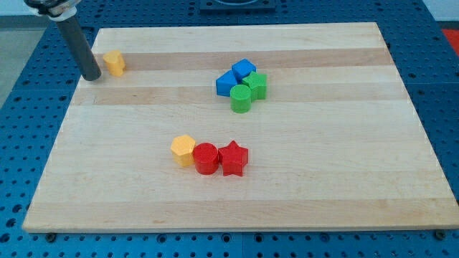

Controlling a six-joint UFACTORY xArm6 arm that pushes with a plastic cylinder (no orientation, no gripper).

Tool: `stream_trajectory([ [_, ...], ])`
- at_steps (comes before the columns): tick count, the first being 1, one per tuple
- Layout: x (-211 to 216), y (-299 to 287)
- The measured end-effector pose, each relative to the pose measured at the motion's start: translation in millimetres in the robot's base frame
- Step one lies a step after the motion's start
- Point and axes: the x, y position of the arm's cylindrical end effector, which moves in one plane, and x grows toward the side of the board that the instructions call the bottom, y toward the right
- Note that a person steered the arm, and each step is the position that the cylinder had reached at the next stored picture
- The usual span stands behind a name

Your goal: Push yellow heart to the top left of the board

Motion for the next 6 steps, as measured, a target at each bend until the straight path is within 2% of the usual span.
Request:
stream_trajectory([
  [3,-28.9,17.5],
  [5,-26.2,43.5],
  [6,-48.6,47.7],
])
